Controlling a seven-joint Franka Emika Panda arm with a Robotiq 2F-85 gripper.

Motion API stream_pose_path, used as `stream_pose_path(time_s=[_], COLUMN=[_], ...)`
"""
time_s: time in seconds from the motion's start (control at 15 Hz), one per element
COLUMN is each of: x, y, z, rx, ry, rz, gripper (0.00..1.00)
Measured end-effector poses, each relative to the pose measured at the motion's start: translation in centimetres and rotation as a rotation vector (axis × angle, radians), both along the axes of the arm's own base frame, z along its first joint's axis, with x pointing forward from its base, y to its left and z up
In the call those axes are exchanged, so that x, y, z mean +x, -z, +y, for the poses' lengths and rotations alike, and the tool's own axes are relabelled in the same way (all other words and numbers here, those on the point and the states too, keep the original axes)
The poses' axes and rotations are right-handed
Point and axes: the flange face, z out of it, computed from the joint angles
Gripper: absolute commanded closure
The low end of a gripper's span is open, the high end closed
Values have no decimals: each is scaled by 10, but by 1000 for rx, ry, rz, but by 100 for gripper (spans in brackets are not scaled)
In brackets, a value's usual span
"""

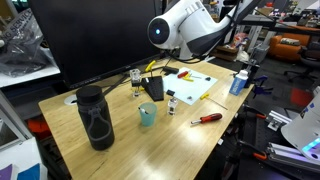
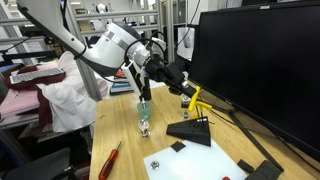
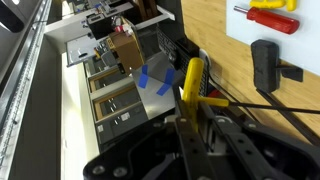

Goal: Remove one yellow object from the table and put it on the black rack

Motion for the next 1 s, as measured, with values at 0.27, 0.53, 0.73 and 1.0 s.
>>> stream_pose_path(time_s=[0.27,0.53,0.73,1.0], x=[0,0,-4,-11], y=[-1,-1,-9,-12], z=[0,3,23,65], rx=[-3,-15,-116,-236], ry=[0,-9,-64,-179], rz=[3,3,26,80], gripper=[96,96,96,96])
